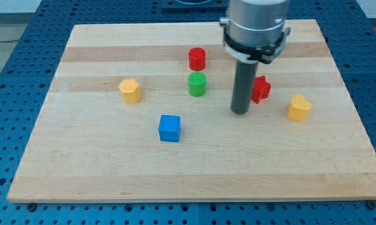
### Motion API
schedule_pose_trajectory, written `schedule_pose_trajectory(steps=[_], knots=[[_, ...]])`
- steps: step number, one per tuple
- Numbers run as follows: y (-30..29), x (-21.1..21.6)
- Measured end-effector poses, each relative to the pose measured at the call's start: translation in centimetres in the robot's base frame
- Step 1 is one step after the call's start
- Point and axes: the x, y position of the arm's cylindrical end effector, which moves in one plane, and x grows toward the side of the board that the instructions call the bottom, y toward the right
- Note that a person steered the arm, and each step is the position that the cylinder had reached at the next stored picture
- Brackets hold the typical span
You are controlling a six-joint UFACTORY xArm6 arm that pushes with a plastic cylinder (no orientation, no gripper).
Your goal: Slide the red star right to the green circle
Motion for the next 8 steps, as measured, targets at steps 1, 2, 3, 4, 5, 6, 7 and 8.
schedule_pose_trajectory(steps=[1,2,3,4,5,6,7,8], knots=[[1.7,0.0],[2.1,0.0],[2.5,0.0],[3.9,-0.2],[5.2,-0.6],[5.2,-1.9],[4.5,-2.9],[4.1,-3.2]])
